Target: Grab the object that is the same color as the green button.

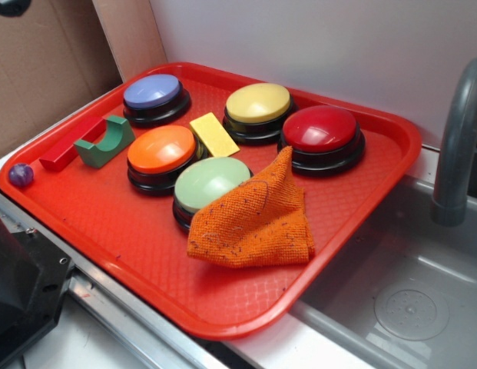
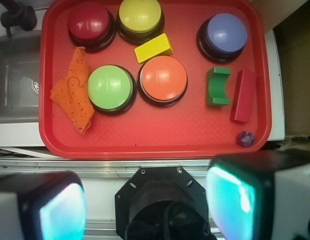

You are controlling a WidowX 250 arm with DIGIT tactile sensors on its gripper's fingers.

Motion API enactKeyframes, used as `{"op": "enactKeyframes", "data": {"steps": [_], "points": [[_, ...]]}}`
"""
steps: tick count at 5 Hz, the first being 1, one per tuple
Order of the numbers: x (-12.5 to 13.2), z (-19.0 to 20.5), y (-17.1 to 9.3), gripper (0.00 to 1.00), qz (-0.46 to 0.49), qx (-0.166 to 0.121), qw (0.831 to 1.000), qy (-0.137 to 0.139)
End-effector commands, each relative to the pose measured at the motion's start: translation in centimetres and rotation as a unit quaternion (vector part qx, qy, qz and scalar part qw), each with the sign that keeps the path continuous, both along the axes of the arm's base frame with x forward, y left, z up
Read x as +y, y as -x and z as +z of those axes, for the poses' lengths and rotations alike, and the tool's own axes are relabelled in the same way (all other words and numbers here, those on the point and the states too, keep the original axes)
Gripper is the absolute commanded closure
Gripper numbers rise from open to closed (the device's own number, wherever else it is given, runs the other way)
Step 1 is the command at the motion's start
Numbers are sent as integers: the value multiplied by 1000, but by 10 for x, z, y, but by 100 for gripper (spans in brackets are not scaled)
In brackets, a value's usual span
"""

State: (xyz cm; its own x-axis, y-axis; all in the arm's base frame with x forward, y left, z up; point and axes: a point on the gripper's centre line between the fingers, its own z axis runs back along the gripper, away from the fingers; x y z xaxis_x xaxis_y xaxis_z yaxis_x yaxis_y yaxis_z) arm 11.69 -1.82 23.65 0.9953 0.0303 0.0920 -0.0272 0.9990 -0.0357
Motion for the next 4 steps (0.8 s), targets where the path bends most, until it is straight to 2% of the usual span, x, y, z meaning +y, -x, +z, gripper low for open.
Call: {"op": "enactKeyframes", "data": {"steps": [1, 2, 3, 4], "points": [[0, 0, 0, 0, 0, 0, 1000, 0], [21, -18, -8, 0, 50, 3, 999, 8], [37, -36, -13, 0, 126, 6, 992, 0], [57, -56, -18, 0, 228, 7, 974, 0]]}}
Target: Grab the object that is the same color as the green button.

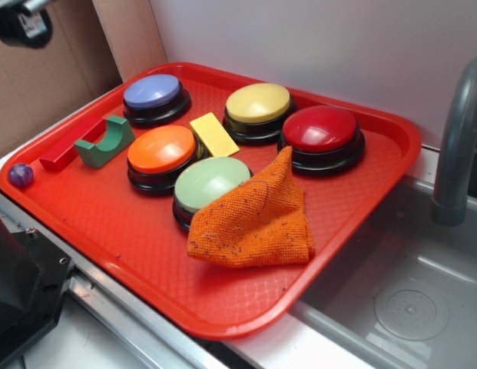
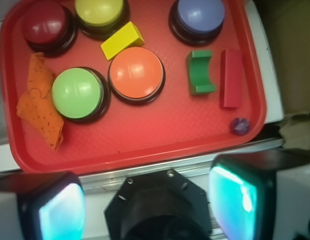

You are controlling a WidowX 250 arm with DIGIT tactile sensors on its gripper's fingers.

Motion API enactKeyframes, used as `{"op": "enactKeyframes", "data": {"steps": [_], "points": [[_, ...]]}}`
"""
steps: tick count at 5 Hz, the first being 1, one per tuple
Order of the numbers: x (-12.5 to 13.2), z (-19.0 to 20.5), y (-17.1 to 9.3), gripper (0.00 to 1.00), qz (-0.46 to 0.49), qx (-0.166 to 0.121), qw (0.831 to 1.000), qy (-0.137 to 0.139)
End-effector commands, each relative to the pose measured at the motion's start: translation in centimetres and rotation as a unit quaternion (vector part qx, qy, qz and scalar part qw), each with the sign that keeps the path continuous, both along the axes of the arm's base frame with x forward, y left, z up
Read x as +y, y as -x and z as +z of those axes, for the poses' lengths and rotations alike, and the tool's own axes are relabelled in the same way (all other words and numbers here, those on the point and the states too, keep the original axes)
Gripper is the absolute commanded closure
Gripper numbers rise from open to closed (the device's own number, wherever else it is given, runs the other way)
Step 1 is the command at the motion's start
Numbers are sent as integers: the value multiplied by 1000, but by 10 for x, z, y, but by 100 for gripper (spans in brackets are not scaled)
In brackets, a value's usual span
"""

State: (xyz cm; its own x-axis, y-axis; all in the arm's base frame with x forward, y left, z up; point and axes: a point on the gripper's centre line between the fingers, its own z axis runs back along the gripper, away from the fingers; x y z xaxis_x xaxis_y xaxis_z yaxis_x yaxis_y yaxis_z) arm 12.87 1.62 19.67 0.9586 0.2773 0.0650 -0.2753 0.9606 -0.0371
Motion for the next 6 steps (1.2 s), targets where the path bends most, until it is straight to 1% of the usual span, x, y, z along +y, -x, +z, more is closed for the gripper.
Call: {"op": "enactKeyframes", "data": {"steps": [1, 2, 3, 4, 5, 6], "points": [[40, -36, -8, 0, 209, 0, 978, -20], [57, -55, -5, 0, 301, 7, 953, -34], [75, -79, -4, 0, 400, -6, 915, -41], [91, -100, -6, 0, 451, -5, 891, -43], [101, -115, -8, 0, 482, -9, 876, -34], [109, -131, -15, 0, 493, -21, 870, -25]]}}
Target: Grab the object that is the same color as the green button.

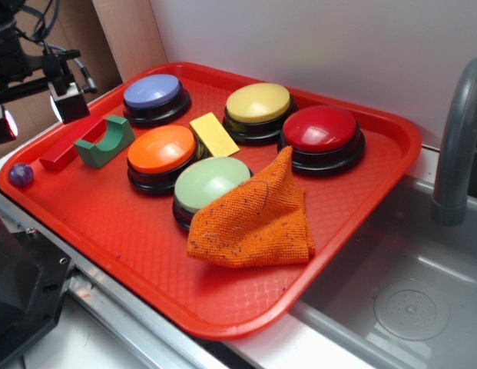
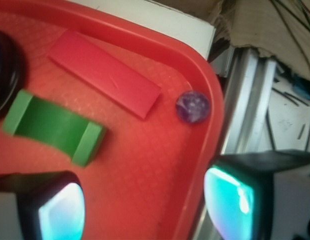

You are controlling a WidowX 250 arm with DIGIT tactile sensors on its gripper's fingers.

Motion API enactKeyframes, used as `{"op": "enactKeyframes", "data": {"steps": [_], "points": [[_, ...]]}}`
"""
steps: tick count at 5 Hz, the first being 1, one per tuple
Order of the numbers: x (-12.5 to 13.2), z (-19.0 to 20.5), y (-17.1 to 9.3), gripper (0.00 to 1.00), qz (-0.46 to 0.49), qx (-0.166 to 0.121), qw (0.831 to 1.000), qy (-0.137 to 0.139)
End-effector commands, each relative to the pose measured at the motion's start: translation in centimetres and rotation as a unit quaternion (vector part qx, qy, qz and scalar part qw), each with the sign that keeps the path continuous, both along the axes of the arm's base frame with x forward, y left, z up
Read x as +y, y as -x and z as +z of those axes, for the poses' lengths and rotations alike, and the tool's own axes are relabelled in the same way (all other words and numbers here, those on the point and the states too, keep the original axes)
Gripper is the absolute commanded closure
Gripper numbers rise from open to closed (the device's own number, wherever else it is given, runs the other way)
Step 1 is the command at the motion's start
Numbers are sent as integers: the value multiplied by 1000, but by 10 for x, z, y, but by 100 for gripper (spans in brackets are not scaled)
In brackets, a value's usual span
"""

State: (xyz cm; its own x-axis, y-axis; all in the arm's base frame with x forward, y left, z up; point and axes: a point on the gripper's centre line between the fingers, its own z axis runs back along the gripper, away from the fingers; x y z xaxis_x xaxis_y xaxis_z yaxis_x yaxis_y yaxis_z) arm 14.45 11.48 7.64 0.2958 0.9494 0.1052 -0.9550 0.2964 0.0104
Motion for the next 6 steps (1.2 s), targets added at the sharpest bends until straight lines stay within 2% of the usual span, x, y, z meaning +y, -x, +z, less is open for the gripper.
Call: {"op": "enactKeyframes", "data": {"steps": [1, 2, 3, 4, 5, 6], "points": [[11, -20, -12, 0, 5, -43, 999, 4], [9, -25, -19, 0, -1, -52, 999, 5], [11, -34, -21, 0, -5, -47, 999, 15], [9, -39, -22, 0, 3, -52, 999, 12], [7, -52, -27, 100, 2, -48, 999, 6], [9, -54, -28, 100, 1, -45, 999, 7]]}}
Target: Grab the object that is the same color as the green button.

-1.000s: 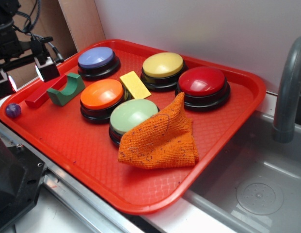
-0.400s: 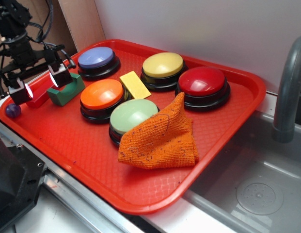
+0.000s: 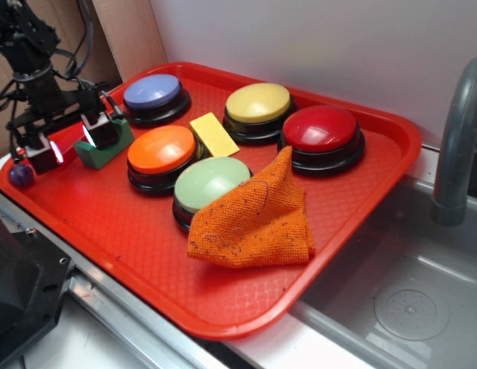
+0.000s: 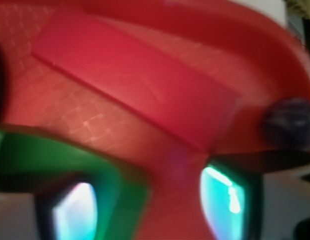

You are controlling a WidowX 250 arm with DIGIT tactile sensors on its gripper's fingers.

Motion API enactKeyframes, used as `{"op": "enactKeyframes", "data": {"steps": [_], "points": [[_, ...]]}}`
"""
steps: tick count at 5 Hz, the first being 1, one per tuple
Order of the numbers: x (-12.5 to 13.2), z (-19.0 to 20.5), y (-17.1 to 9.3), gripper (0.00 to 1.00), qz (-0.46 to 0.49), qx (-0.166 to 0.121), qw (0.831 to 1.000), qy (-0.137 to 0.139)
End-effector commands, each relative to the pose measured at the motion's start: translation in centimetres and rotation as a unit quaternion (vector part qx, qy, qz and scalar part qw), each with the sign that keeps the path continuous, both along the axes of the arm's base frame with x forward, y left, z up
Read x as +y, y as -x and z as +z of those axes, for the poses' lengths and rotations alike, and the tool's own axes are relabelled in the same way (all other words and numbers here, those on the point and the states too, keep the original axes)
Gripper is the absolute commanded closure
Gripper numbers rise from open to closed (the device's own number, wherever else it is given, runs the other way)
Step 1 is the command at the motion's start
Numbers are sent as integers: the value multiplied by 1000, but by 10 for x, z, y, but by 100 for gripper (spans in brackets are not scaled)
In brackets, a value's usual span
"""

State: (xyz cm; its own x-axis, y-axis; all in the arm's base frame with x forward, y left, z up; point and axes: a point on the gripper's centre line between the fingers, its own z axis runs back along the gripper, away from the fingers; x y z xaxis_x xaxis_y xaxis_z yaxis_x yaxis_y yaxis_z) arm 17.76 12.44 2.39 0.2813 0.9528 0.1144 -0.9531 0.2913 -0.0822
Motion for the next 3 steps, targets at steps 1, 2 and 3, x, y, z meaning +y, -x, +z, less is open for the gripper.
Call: {"op": "enactKeyframes", "data": {"steps": [1, 2, 3], "points": [[-1, -1, 4, 100, 0, -1, 1000, -1], [-2, 3, 6, 100, 2, -9, 1000, -1], [-1, 11, 6, 100, -14, -3, 1000, -14]]}}
